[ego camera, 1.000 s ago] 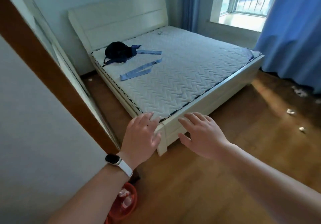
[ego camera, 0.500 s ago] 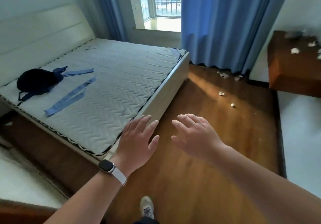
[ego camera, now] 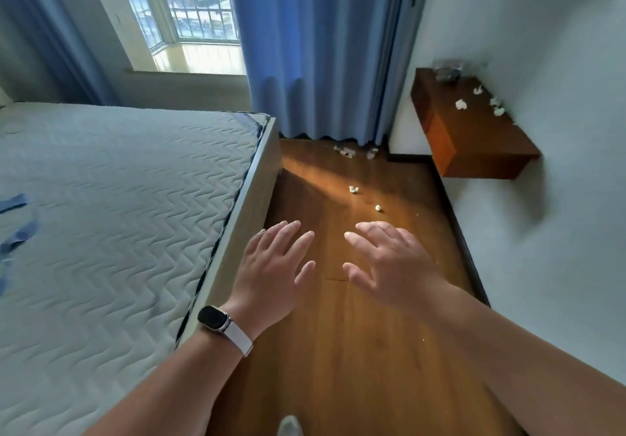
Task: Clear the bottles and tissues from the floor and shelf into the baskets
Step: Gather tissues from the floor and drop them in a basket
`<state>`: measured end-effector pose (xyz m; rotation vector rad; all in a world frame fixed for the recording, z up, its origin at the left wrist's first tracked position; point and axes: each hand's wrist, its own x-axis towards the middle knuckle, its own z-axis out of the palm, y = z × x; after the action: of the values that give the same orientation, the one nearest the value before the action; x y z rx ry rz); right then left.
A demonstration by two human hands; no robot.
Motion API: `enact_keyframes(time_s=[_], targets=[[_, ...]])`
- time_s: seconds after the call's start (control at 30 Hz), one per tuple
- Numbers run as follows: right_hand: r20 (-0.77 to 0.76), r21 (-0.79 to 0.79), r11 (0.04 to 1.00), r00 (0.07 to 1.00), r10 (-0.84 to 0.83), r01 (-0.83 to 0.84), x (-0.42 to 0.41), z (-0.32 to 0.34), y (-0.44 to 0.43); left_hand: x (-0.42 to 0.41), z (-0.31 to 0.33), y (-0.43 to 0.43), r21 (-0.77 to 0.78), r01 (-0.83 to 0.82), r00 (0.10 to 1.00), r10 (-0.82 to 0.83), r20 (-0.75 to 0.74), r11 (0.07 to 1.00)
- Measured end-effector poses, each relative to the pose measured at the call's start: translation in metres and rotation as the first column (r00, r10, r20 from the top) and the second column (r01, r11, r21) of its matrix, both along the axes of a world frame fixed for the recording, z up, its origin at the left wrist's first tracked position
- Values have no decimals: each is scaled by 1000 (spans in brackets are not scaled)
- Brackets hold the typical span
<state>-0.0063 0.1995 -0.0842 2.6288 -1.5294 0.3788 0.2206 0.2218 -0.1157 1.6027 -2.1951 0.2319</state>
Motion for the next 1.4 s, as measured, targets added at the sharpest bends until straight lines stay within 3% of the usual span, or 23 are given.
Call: enact_keyframes(time_s=[0.33, 0.67, 0.97, 1.17, 1.4], targets=[[-8, 38, 985, 985, -171, 171, 53, 4, -99, 64, -3, -133, 51, 151, 988, -149, -34, 987], [2, 89, 973, 977, -214, 213, 49, -28, -216, 62, -23, -256, 62, 182, 983, -181, -17, 981], [62, 203, 960, 975, -211, 195, 12, -57, -396, 24, -28, -429, 143, 118, 988, -131, 85, 983], [-2, 195, 955, 974, -227, 223, -46, -47, -502, -41, -17, -546, 137, 205, 971, -219, 94, 969], [7, 222, 927, 950, -312, 303, -88, -44, -567, -89, -10, -637, 137, 296, 945, -311, 105, 945]])
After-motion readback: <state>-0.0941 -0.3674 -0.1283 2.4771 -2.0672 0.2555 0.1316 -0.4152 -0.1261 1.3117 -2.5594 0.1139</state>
